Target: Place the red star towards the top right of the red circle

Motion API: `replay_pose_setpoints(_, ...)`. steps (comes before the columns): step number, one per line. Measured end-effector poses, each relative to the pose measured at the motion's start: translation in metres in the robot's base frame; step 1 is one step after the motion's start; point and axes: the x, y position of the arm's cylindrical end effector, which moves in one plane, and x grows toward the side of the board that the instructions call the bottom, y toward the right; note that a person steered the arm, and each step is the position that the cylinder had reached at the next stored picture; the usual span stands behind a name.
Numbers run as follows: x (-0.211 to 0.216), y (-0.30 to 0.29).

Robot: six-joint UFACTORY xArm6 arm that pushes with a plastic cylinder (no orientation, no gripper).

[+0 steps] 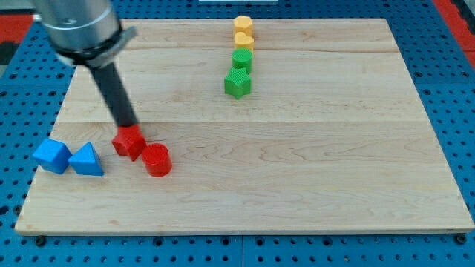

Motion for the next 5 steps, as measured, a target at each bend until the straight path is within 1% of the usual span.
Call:
replay_pose_setpoints(1, -0.004, -0.056)
replay_pose_setpoints(2, 0.042, -0.060)
replay_pose_setpoints(3, 0.061, -0.014)
replay_pose_setpoints(4, 0.028, 0.001)
replay_pose_setpoints(5, 0.013, -0.007)
